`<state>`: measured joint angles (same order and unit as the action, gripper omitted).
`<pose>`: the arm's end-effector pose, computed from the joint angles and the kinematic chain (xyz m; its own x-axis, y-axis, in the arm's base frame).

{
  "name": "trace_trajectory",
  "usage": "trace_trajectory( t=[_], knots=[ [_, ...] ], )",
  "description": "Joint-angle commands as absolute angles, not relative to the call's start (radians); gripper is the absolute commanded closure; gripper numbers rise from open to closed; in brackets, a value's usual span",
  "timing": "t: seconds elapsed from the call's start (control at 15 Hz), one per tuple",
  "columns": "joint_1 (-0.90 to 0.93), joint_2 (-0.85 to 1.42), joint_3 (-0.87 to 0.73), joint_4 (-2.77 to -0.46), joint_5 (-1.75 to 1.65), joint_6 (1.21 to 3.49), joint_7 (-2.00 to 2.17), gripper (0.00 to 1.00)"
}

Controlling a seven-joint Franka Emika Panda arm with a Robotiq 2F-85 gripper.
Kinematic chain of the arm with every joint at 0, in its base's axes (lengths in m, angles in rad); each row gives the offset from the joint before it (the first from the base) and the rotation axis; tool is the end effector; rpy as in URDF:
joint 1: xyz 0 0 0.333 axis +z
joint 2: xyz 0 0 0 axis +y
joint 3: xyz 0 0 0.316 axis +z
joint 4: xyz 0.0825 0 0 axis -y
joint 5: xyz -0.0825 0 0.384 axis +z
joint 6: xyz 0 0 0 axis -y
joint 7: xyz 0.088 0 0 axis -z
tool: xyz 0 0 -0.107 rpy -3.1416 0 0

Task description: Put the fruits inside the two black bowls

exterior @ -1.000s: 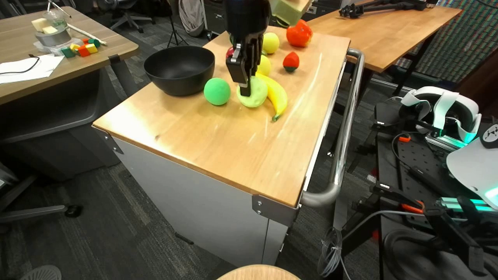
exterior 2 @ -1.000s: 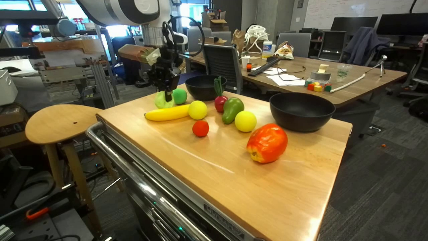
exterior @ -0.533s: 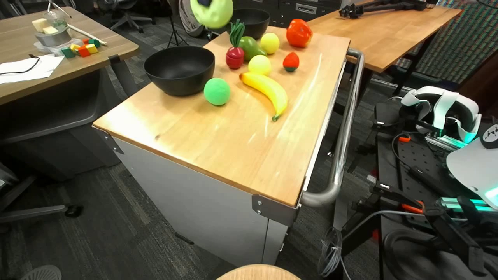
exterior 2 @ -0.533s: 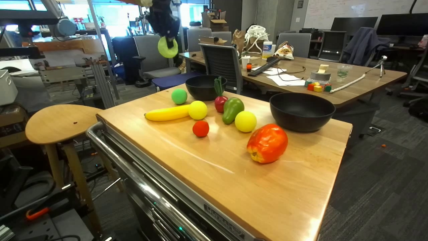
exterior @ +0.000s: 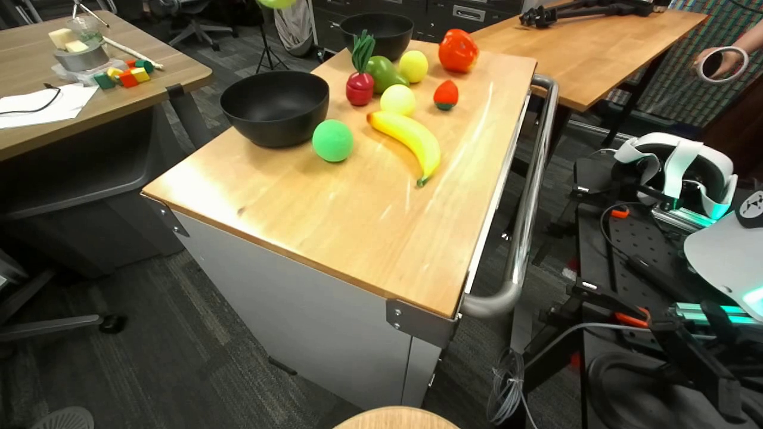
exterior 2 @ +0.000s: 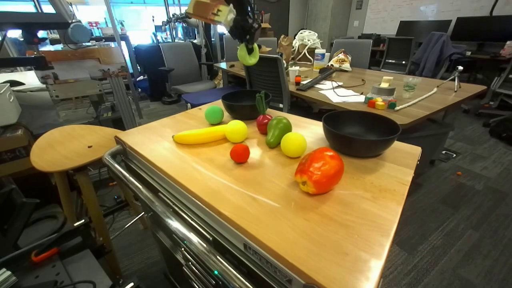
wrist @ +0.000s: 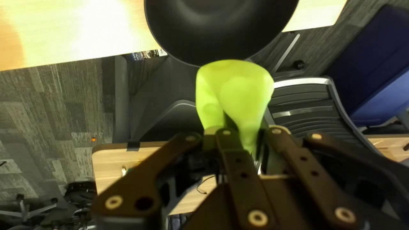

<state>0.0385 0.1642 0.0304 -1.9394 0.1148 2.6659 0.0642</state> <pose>0.6359 0.0396 0.4635 0.8471 -0.1102 0.5199 -0.0445 -0.9895 -0.1372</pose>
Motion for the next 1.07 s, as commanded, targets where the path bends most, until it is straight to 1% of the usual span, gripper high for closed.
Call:
trace_trajectory(
  t=[0.0,0.13,0.2,0.27,0.4,0.47,0.53,0.73,0.8,0.87,1.0],
  knots=[
    [0.037,0.310,0.044,-1.856,0.128,2.729,0.055,0.96],
    [0.034,0.367,0.052,-1.834,0.128,2.737,0.051,0.97],
    [0.032,0.388,0.055,-1.824,0.129,2.729,0.053,0.81],
    [0.028,0.398,0.061,-1.817,0.138,2.712,0.051,0.60],
    [0.014,0.403,0.085,-1.812,0.167,2.683,0.036,0.48],
    [0.011,0.390,0.096,-1.816,0.184,2.647,0.040,0.38],
    [0.005,0.361,0.115,-1.829,0.213,2.594,0.037,0.32],
    [0.010,0.248,0.150,-1.882,0.285,2.418,0.041,0.08],
    [0.021,0.208,0.153,-1.904,0.296,2.361,0.045,0.02],
    [0.037,0.171,0.149,-1.921,0.286,2.296,0.069,0.00],
    [0.070,0.130,0.133,-1.942,0.230,2.181,0.132,0.00]
  ],
)
